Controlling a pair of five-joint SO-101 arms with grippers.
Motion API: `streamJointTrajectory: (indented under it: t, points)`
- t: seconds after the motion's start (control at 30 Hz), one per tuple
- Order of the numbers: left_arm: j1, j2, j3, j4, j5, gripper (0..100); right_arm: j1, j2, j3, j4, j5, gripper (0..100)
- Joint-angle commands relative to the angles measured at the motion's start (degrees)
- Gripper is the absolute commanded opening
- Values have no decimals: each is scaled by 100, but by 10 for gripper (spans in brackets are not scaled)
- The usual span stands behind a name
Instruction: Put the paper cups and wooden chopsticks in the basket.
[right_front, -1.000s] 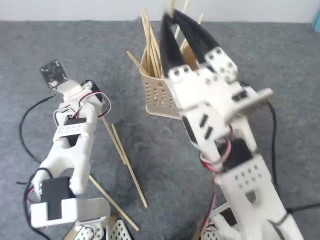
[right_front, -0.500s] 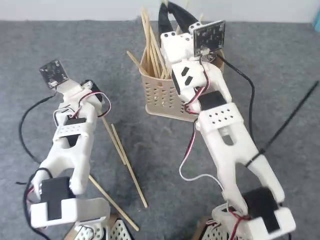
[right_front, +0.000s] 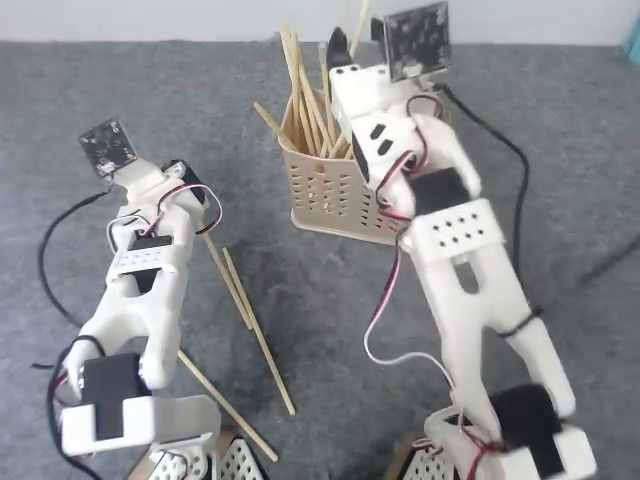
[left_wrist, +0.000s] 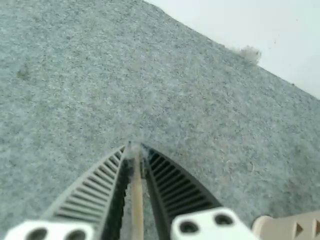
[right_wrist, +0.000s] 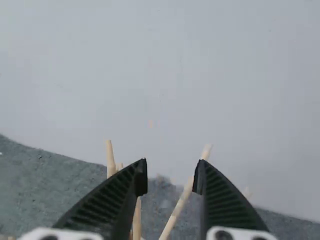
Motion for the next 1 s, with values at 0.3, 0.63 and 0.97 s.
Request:
streamJointTrajectory:
  t: [0.3, 0.63, 0.97]
  points:
    - [-26, -273, -154, -176, -35, 13, 163, -3345, -220, 3837, -79, 6]
    - [-44, -273, -136, -141, -35, 13, -110, -4514, 1486, 5578, -26, 8]
    - [-35, -273, -57, -141, -35, 13, -2079, -4514, 4360, 4971, 668, 9]
